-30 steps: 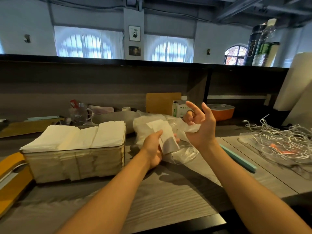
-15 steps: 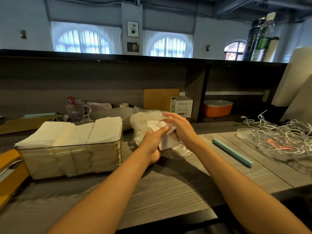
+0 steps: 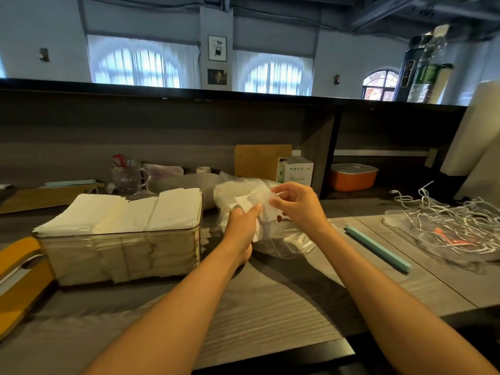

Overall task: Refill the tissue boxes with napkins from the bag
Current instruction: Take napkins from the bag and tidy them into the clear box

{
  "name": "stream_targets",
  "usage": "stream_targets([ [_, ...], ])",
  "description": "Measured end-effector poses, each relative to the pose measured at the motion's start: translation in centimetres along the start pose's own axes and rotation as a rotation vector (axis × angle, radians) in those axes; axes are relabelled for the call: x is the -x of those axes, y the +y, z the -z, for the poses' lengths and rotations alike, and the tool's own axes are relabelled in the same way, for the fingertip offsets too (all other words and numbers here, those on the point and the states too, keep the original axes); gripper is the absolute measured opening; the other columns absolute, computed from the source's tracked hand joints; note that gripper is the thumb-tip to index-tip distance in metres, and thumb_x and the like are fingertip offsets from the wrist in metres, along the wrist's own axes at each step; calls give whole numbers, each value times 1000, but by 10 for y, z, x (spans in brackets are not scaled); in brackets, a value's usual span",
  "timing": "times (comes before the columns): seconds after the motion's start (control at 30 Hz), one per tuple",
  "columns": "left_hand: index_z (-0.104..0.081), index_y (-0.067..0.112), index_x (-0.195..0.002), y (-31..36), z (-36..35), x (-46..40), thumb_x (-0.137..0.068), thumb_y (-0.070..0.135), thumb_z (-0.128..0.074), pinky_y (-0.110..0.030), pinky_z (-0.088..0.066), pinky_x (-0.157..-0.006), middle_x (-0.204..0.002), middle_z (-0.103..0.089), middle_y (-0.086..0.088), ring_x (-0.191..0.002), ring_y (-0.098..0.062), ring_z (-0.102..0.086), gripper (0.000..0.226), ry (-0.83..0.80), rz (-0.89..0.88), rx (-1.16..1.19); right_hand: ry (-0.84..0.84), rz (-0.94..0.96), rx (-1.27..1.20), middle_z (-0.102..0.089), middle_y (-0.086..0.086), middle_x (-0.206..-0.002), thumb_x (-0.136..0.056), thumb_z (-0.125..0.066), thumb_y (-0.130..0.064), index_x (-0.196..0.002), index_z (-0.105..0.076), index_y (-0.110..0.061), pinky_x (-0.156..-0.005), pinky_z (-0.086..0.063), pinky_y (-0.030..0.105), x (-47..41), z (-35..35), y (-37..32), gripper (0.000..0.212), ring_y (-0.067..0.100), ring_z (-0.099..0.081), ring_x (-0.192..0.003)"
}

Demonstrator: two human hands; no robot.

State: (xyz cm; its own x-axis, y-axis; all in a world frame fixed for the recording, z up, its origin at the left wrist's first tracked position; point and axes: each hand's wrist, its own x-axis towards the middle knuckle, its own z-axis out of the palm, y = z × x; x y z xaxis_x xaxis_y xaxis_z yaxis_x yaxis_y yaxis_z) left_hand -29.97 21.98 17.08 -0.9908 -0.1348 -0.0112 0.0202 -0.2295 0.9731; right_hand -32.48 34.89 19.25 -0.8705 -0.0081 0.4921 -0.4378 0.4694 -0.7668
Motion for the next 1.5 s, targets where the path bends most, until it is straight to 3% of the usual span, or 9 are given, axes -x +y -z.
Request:
stream_targets([
  [0.2,-50,23,-113,-1,-3,-1,-104,23,-48,-34,-49,-83,-105,-61,3,-93,-14,-58,9,-34,-2,28,52,101,136,-59,-9,-85,-86,-75,-17,-117,-65,-23,-63,-44,8,1,4,-3,33,4,-56,-74],
  [0.47,-53,24,-122,-4,-5,3,-106,18,-42,-26,-47,-78,-108,-62,6,-94,-7,-56,20,-136,-50,-55,-108,163,362,-57,-9,-103,-89,-71,-26,-118,-69,-20,-80,-50,29,-1,2,-1,30,12,-56,-92],
  [0.6,-53,23,-120,-3,-3,5,-106,20,-42,-31,-52,-79,-108,-64,3,-96,-12,-60,18,-150,-17,13,-26,103,177,-63,-5,-79,-87,-73,-19,-89,-69,-15,-58,-45,13,0,6,-3,6,5,-59,-65],
  [0.77,-59,16,-125,0,5,2,-104,44,-37,-49,-52,-97,-117,-69,-15,-108,-33,-66,41,-160,178,274,79,-26,-424,-64,1,-90,-91,-64,-10,-89,-67,-17,-78,-54,28,1,16,-16,8,16,-60,-88],
  [0.9,-62,20,-106,5,8,1,-102,59,-29,-48,-53,-85,-93,-76,-14,-101,-35,-66,51,-218,259,450,-286,-142,-799,-64,2,-96,-81,-67,-12,-91,-70,-24,-73,-56,36,7,31,-29,16,23,-61,-91],
  [1.03,-63,20,-109,6,9,2,-96,69,-30,-48,-56,-75,-92,-77,-14,-91,-34,-69,61,-253,283,441,-553,-110,-577,-68,2,-93,-78,-70,-3,-111,-66,-26,-67,-59,33,9,38,-29,40,22,-69,-87],
  [1.23,-63,21,-127,1,12,2,-97,64,-38,-51,-47,-105,-121,-70,-12,-116,-31,-64,58,-411,176,109,-363,30,-86,-73,-2,-99,-90,-66,-4,-122,-65,-20,-84,-59,30,4,26,-13,36,10,-71,-93],
  [1.37,-56,6,-131,0,6,8,-99,16,-58,-50,-50,-102,-122,-68,-17,-114,-31,-65,33,-399,72,-127,-290,35,-51,-70,-1,-112,-90,-63,1,-123,-65,-21,-84,-58,26,0,19,-8,39,10,-68,-102],
  [1.5,-60,9,-122,10,11,4,-100,15,-54,-50,-56,-92,-114,-70,-15,-103,-31,-69,23,-181,-44,-12,-4,-29,-252,-72,2,-85,-91,-62,-1,-107,-69,-11,-70,-54,25,-2,16,-6,20,13,-67,-78],
])
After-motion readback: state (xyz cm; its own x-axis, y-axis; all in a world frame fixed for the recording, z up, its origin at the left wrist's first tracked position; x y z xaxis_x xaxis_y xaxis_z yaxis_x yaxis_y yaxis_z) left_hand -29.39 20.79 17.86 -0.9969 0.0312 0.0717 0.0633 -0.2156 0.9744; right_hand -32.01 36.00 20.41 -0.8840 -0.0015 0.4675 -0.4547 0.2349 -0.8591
